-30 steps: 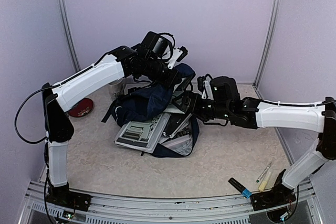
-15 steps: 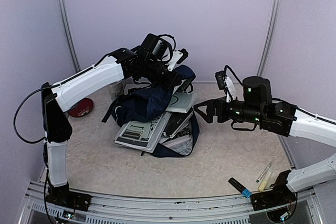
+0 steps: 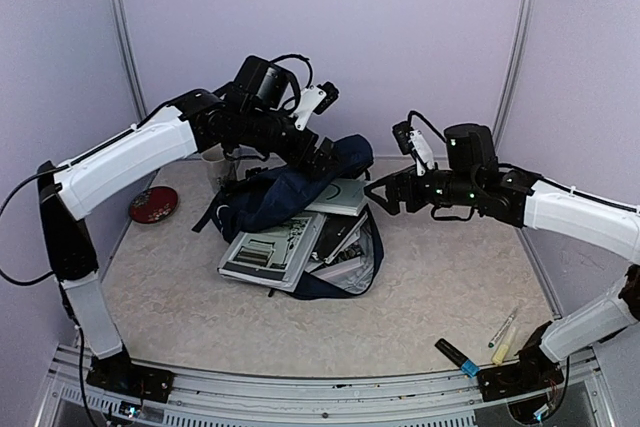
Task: Pack the student bag
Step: Place the largest pocket of the bag in the student bag, then adjust the book in the largest pocket of the bag.
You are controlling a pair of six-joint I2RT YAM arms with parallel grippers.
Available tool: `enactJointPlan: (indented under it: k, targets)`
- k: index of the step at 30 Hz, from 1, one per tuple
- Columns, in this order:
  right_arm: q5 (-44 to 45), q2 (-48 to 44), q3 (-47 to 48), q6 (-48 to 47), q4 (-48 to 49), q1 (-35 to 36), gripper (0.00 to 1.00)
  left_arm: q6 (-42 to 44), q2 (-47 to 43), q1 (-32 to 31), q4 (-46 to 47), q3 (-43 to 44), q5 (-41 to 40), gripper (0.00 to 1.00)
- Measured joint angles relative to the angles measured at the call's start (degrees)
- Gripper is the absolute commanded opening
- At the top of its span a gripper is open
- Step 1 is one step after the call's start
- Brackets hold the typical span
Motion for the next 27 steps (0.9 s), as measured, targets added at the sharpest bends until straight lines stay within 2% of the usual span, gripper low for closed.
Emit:
enactJointPlan:
  k: [6, 10, 14, 17, 20, 24, 27]
  targets:
    - [-5.20, 0.13, -0.02, 1.18, -1.66, -7.39, 0.87, -5.79, -19.47, 0.22, 6.51, -19.28, -3.02, 0.99]
    - [-5.70, 0.83, 0.07, 1.73, -2.29, -9.05, 0.84, -11.08, -31.65, 0.79, 10.36, -30.40, -7.52, 0.91]
    - [-4.96, 5.64, 3.17, 1.75, -5.68, -9.99, 0.79, -17.38, -39.52, 1.05, 12.59, -41.42, -12.96, 0.82]
    - [-3.50, 9.18, 4.90, 1.99, -7.69, -11.45, 0.77, -22.25, -44.30, 1.90, 12.57, -50.38, -17.97, 0.73]
    - [-2.29, 10.45, 4.90, 2.45, -8.79, -12.48, 0.73, -26.99, -48.30, 5.46, 12.52, -58.84, -21.11, 0.67]
    - [-0.50, 13.66, 6.16, 2.67, -9.18, -12.98, 0.72, -31.10, -49.07, 12.74, 14.36, -67.04, -18.34, 0.65]
    - [0.44, 16.57, 6.69, 2.67, -8.87, -12.98, 0.70, -32.85, -46.34, 14.16, 16.28, -70.60, -15.15, 0.63]
